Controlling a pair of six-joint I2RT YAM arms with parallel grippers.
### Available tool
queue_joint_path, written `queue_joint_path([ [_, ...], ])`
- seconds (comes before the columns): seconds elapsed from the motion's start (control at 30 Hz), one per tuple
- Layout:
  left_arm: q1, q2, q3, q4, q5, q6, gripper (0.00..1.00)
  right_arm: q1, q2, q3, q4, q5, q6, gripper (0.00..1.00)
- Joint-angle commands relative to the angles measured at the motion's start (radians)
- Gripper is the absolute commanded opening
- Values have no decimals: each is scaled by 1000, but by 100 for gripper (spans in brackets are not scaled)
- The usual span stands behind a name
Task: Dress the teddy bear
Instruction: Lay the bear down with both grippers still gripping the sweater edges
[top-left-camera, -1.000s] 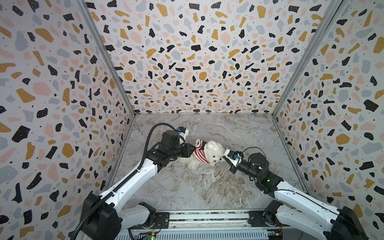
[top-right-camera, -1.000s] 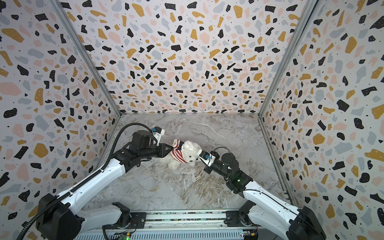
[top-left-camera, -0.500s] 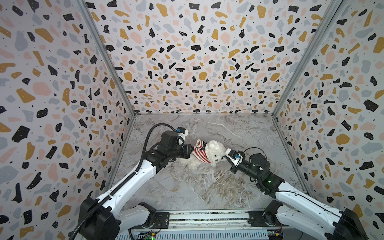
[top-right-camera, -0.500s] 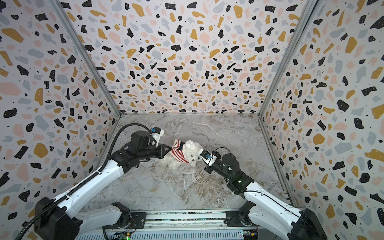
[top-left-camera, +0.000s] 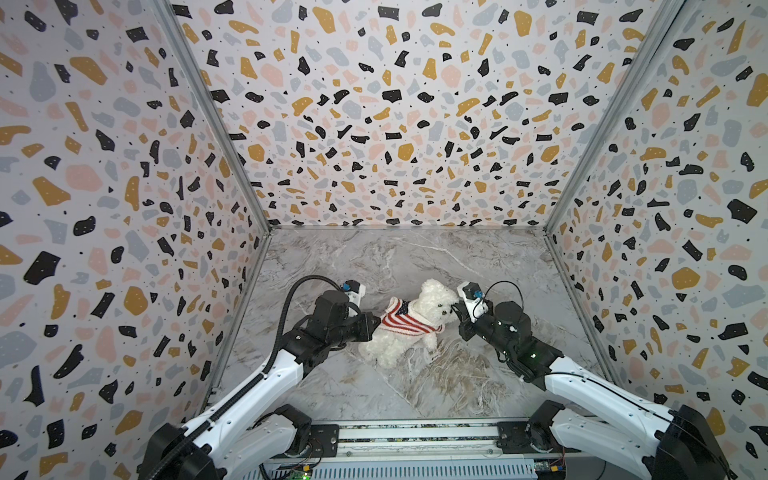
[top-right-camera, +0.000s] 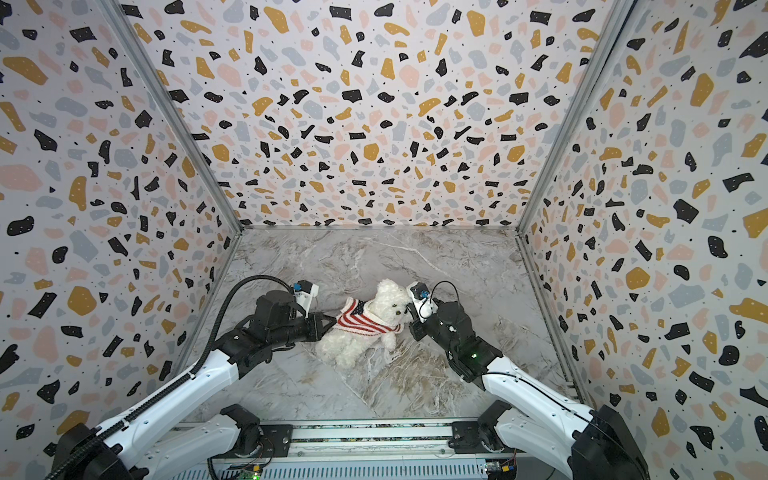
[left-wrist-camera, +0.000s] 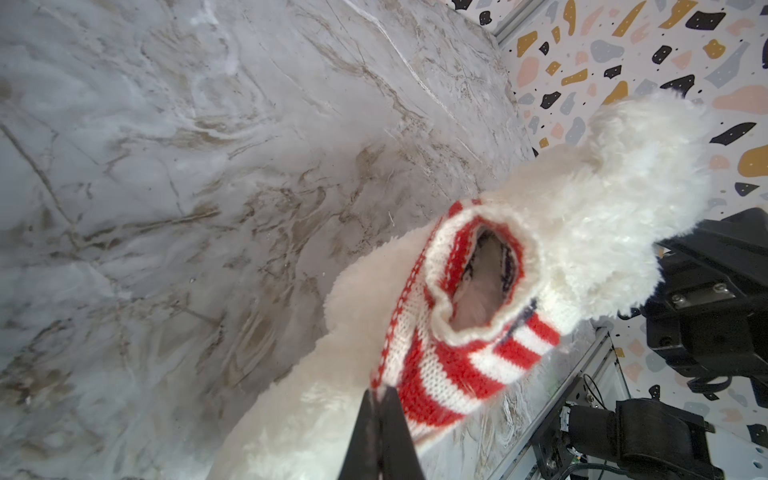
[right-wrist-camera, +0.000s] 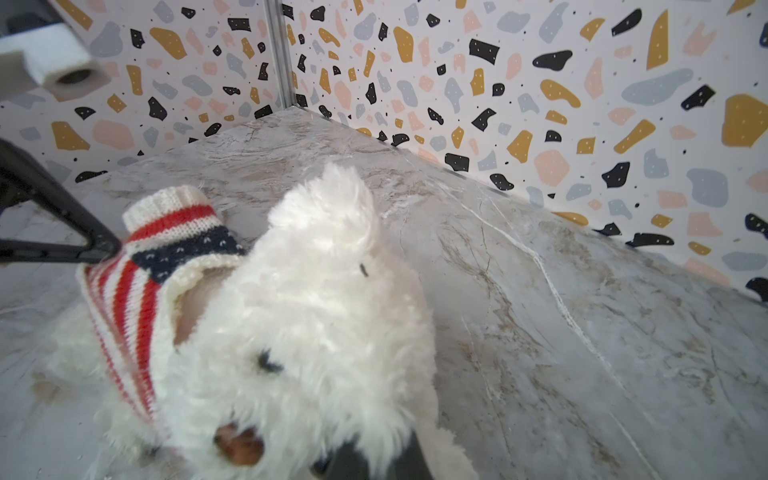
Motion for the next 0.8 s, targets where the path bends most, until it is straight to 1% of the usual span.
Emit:
queue_joint_path([
  [0.0,1,-45,-48,25,-23,-44,0,-31,17,68,-36,95,126,0],
  [0.2,0,-113,-99,0,8,-33,0,-85,65,92,-65,50,206,0],
  [0.33,2,-152,-136,-11,26,-23,0,-129,83,60,-37,16,226,0],
  [0.5,1,-151,-151,-1,55,-10,0,-167,97,36,-19,-21,231,0],
  [0.7,1,-132,-154,3,71,13,0,-181,100,33,-14,-25,236,0],
  [0.77,1,-128,-155,13,99,25,0,-183,103,31,-12,-26,236,0],
])
